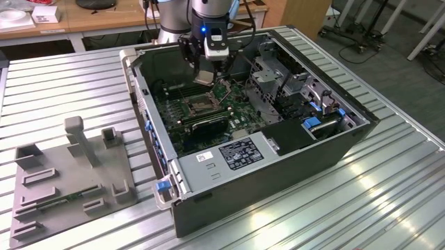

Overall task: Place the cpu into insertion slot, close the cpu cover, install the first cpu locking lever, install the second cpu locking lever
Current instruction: 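Place the cpu into insertion slot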

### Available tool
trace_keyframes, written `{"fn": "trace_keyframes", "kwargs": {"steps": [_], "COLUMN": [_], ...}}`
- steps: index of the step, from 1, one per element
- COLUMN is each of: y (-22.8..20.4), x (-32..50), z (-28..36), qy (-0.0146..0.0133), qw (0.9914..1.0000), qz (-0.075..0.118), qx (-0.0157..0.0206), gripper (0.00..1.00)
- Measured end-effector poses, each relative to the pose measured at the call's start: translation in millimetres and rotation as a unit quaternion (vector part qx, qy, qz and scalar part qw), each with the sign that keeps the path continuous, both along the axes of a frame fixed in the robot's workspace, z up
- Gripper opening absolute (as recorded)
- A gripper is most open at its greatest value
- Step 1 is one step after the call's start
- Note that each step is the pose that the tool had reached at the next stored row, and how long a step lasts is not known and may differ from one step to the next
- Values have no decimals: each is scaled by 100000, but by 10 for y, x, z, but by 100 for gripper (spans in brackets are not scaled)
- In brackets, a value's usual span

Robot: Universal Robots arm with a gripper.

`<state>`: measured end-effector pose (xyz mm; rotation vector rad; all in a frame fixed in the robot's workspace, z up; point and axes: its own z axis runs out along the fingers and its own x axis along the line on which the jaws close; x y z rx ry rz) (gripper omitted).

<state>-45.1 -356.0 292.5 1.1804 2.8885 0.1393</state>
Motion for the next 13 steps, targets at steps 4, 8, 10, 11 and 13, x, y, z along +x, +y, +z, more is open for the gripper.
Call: {"fn": "trace_keyframes", "kwargs": {"steps": [4,8,10,11,13], "y": [0,0,0,1,0], "x": [0,0,0,0,0], "z": [0,0,-1,-4,-11], "qy": [0,0,6,3,-1], "qw": [100000,100000,100000,100000,99999], "qz": [-50,-55,-56,-63,-522], "qx": [-1,0,-6,-3,0], "gripper": [54,54,54,54,54]}}
